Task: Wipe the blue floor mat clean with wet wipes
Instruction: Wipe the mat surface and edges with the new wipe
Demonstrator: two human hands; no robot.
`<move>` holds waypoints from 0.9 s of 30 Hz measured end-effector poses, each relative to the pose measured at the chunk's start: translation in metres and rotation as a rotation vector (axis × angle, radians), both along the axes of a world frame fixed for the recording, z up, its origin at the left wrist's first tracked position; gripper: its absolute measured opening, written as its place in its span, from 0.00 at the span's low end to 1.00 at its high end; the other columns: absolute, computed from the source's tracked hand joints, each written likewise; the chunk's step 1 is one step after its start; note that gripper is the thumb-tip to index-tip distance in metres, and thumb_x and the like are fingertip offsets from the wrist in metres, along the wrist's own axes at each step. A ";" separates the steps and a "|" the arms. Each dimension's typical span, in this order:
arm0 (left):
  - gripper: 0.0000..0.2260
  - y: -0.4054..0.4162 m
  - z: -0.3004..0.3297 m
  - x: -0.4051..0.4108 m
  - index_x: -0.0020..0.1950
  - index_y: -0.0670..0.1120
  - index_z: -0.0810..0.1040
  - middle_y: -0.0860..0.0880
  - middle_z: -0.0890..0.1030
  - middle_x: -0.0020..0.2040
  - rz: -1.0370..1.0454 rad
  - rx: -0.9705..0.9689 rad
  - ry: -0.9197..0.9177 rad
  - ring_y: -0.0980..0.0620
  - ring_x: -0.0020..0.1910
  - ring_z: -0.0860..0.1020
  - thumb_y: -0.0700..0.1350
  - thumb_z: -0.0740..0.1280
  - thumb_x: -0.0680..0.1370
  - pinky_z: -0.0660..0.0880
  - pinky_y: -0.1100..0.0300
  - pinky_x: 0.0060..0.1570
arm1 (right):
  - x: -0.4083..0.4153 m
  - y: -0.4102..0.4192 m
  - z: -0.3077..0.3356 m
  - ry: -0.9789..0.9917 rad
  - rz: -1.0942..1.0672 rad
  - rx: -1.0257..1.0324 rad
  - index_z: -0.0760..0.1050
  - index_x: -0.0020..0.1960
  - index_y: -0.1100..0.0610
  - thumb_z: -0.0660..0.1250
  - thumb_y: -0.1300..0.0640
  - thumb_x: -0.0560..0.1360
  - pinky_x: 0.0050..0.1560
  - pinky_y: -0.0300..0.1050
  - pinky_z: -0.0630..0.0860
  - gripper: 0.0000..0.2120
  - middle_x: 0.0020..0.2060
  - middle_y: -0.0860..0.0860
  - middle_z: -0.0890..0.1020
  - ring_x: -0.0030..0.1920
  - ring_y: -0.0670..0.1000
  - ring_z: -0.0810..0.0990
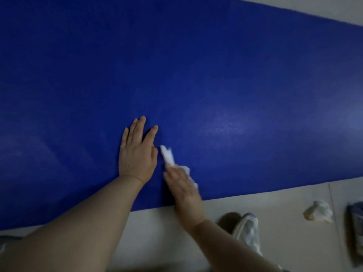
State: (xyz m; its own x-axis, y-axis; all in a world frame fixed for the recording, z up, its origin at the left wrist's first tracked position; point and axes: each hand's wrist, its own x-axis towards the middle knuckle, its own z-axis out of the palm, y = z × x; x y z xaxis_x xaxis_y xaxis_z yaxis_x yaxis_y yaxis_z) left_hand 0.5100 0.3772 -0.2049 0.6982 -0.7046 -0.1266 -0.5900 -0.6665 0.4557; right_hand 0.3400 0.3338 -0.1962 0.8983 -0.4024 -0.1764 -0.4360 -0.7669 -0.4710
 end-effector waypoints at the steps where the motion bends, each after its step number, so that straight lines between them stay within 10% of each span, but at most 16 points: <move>1: 0.22 -0.001 0.000 0.000 0.72 0.45 0.70 0.42 0.60 0.76 0.004 -0.006 0.005 0.44 0.76 0.56 0.40 0.59 0.77 0.47 0.51 0.75 | -0.013 -0.020 0.001 0.076 -0.081 -0.079 0.66 0.69 0.60 0.64 0.68 0.73 0.72 0.43 0.62 0.25 0.71 0.56 0.67 0.71 0.51 0.66; 6: 0.23 0.001 0.005 0.004 0.73 0.46 0.68 0.43 0.59 0.77 -0.029 0.031 0.010 0.45 0.76 0.55 0.38 0.61 0.78 0.46 0.52 0.74 | -0.029 -0.111 0.026 0.210 -0.577 -0.085 0.60 0.76 0.54 0.56 0.77 0.73 0.74 0.42 0.57 0.35 0.76 0.43 0.55 0.75 0.43 0.51; 13: 0.24 -0.010 0.038 0.014 0.77 0.51 0.58 0.47 0.48 0.79 -0.079 0.248 0.120 0.48 0.77 0.48 0.43 0.57 0.81 0.49 0.53 0.75 | 0.019 -0.154 0.039 0.329 -0.342 0.037 0.57 0.76 0.58 0.56 0.74 0.75 0.73 0.42 0.57 0.32 0.77 0.48 0.53 0.77 0.49 0.51; 24: 0.18 -0.071 0.156 0.003 0.71 0.49 0.70 0.50 0.69 0.65 -0.221 0.463 0.164 0.48 0.58 0.72 0.44 0.56 0.81 0.72 0.55 0.54 | 0.049 -0.191 0.150 0.664 -0.096 -0.058 0.52 0.78 0.59 0.54 0.67 0.78 0.67 0.50 0.68 0.29 0.74 0.54 0.63 0.66 0.59 0.72; 27: 0.18 -0.075 0.197 -0.013 0.71 0.50 0.70 0.51 0.69 0.66 -0.237 0.497 0.173 0.48 0.61 0.71 0.44 0.56 0.81 0.72 0.54 0.57 | 0.039 -0.194 0.183 0.663 -0.047 -0.079 0.67 0.71 0.61 0.54 0.66 0.80 0.62 0.45 0.73 0.20 0.64 0.57 0.75 0.62 0.56 0.76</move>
